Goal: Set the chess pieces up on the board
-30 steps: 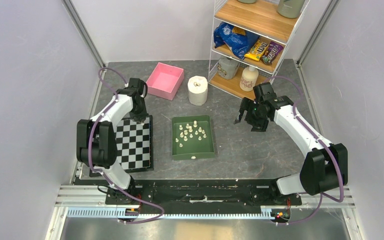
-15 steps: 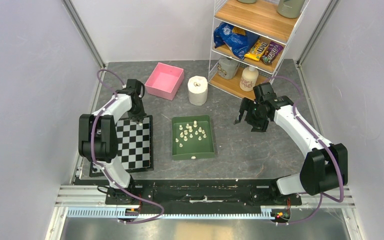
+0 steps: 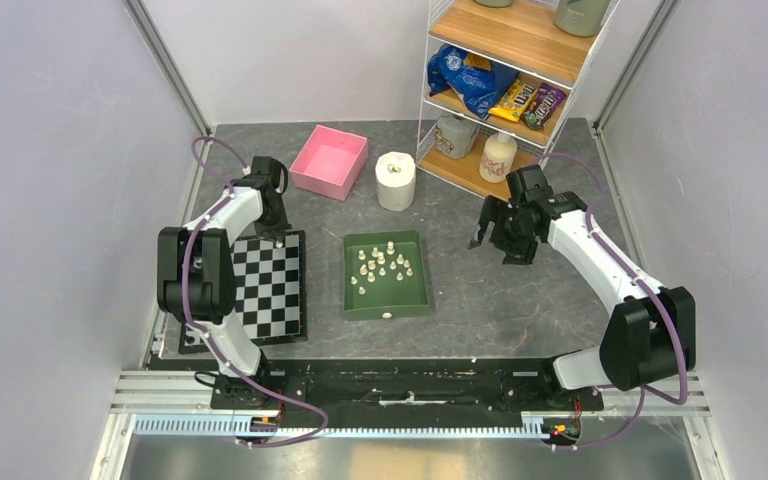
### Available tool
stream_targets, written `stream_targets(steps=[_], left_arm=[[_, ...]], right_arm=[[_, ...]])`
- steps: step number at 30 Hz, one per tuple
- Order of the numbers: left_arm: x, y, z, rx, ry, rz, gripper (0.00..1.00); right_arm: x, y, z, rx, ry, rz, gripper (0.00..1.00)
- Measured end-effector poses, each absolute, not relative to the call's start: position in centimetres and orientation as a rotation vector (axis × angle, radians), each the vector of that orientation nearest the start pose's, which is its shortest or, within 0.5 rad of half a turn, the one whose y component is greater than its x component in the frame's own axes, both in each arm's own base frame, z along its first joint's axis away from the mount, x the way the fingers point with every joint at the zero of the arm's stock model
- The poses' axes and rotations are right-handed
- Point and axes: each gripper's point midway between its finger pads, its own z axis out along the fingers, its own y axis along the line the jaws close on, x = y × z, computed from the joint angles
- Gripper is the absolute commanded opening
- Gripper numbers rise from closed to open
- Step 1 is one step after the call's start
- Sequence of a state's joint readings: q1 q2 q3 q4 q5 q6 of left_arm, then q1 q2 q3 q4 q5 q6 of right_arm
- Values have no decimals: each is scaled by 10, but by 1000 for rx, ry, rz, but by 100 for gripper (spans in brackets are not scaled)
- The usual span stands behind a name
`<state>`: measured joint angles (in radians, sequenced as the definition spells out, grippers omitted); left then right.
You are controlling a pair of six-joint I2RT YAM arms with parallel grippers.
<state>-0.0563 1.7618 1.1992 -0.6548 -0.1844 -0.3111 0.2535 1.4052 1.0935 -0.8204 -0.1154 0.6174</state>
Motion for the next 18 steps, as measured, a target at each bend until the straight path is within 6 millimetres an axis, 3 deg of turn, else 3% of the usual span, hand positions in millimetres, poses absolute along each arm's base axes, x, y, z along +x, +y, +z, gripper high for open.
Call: stream_targets(steps=[11,14,18], left_arm=[[367,1,45,-389,2722,163,3],[367,1,45,-387,2722,163,12],[367,1,45,-384,2723,165,32]], right_arm=[[281,118,119,468,2725,405,93],[281,118,120,468,2723,406,93],[281,118,120,468,2722,407,93]])
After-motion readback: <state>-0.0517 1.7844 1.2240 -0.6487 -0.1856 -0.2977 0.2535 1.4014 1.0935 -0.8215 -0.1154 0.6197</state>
